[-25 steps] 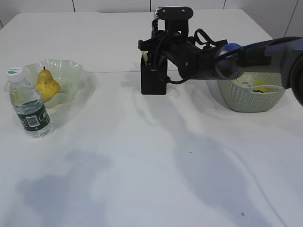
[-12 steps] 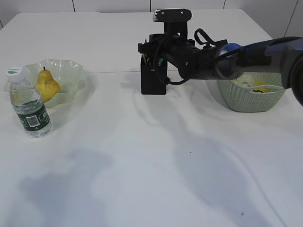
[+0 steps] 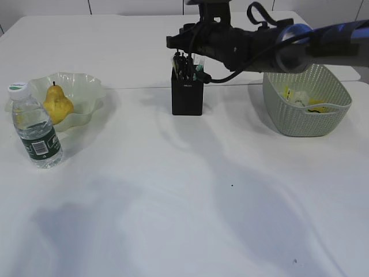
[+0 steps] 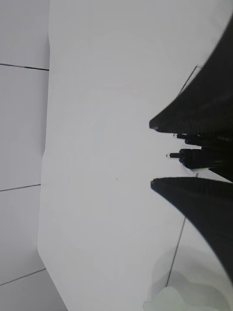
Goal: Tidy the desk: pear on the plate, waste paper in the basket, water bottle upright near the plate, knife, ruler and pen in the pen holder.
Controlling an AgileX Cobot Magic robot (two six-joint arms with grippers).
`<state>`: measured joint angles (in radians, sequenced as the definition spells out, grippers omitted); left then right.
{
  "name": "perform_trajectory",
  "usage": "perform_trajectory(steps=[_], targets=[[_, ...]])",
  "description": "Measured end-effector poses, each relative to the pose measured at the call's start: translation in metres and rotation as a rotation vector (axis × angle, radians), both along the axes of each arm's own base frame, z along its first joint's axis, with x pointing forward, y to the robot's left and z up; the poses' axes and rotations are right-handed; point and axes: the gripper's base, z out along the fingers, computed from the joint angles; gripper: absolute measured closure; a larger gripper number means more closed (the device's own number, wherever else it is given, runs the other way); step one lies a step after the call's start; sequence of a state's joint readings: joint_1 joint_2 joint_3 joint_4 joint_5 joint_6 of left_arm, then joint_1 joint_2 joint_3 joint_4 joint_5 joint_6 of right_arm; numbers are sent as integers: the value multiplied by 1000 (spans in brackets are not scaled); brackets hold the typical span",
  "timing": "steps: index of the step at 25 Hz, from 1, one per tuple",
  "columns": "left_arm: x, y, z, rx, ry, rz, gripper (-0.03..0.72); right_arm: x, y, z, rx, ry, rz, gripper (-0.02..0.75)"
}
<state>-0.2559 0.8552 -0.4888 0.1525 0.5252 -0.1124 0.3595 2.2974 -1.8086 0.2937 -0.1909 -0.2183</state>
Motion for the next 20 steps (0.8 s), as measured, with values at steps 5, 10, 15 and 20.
perform_trajectory(steps=[5,10,15,20], targets=[[4,-2,5,-20,-72,-12,451,-14,-1,35,-70,42,60,471],[7,-3,8,-31,-113,-18,451,-32,-4,77,-100,64,108,471],[9,-4,11,-37,-152,-27,451,-57,-10,127,-121,43,142,472],[11,-5,15,-52,-202,-35,451,-88,-21,173,-117,-3,154,472]])
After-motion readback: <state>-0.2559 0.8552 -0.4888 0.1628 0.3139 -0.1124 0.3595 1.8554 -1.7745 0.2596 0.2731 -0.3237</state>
